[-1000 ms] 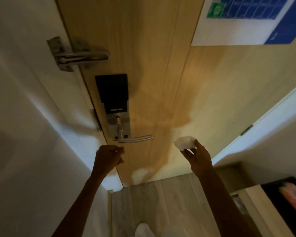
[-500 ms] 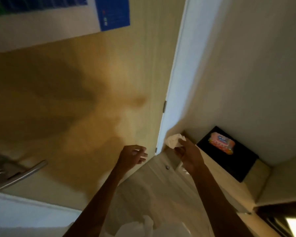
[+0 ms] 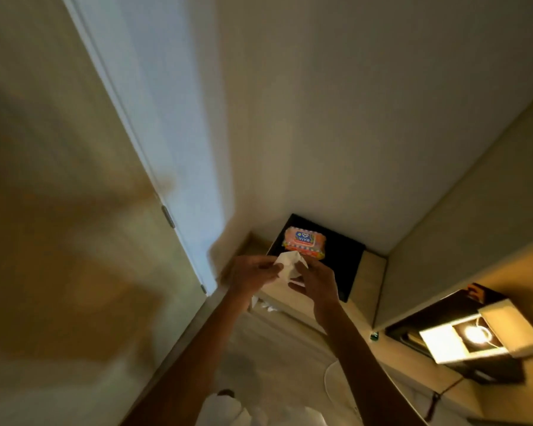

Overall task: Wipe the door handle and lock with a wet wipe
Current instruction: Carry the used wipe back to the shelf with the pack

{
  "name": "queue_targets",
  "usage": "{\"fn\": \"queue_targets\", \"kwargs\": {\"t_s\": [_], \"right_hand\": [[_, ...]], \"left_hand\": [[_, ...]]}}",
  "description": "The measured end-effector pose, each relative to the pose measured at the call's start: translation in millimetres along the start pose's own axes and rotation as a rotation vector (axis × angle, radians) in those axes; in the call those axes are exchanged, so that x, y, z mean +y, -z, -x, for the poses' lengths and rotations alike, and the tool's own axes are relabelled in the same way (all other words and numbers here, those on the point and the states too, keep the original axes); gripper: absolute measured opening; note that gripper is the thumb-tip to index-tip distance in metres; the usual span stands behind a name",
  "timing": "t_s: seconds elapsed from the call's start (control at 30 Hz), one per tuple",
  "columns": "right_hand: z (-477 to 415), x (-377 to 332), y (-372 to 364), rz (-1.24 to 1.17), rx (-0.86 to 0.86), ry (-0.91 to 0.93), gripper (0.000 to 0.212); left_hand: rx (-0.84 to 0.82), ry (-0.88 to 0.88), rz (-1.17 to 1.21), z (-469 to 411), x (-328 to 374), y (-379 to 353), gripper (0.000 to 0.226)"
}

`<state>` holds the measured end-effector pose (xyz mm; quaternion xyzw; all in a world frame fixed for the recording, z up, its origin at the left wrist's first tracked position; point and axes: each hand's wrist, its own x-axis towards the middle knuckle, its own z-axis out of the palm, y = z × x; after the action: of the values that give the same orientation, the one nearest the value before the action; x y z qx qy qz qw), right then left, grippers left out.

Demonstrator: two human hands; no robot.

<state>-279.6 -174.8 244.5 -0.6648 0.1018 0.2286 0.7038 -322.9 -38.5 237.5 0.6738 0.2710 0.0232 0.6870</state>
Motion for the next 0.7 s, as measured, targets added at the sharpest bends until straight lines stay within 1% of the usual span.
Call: {"fn": "queue_targets", "kwargs": {"t_s": [0.07, 0.2, 0.37, 0.47, 0.6, 0.7], "right_hand": [[-20.0, -4.8, 16.2, 0.033, -0.002, 0.019, 0.014], [-69.6, -12.7, 42.4, 0.076, -0.007, 0.036, 0.028], [-155.9, -5.4, 80.3, 0.162, 0.189, 0.033, 0.033], [-202.8, 11.6, 106.5, 0.145, 0.312, 0.034, 0.029], [-245.7, 47.9, 135.0, 0.207, 0.455, -0.039, 0.03], [-276.4, 82.5, 149.2, 0.321, 0.533, -0.074, 0.03]], "left_hand": [[-0.017, -0.005, -0.023, -26.5, 0.1, -17.9, 0.024], [-0.11, -0.029, -0.058, -85.8, 0.3, -55.1, 0.023], [-0.25, 0.126, 0.007, -170.0, -8.8, -107.1, 0.02], [-0.346, 0.189, -0.035, -219.8, -25.2, -131.7, 0.005], [-0.32, 0.201, -0.164, -258.2, -50.5, -156.9, 0.019], [-0.266, 0.222, -0.205, -285.3, -81.9, -167.2, 0.019]]}}
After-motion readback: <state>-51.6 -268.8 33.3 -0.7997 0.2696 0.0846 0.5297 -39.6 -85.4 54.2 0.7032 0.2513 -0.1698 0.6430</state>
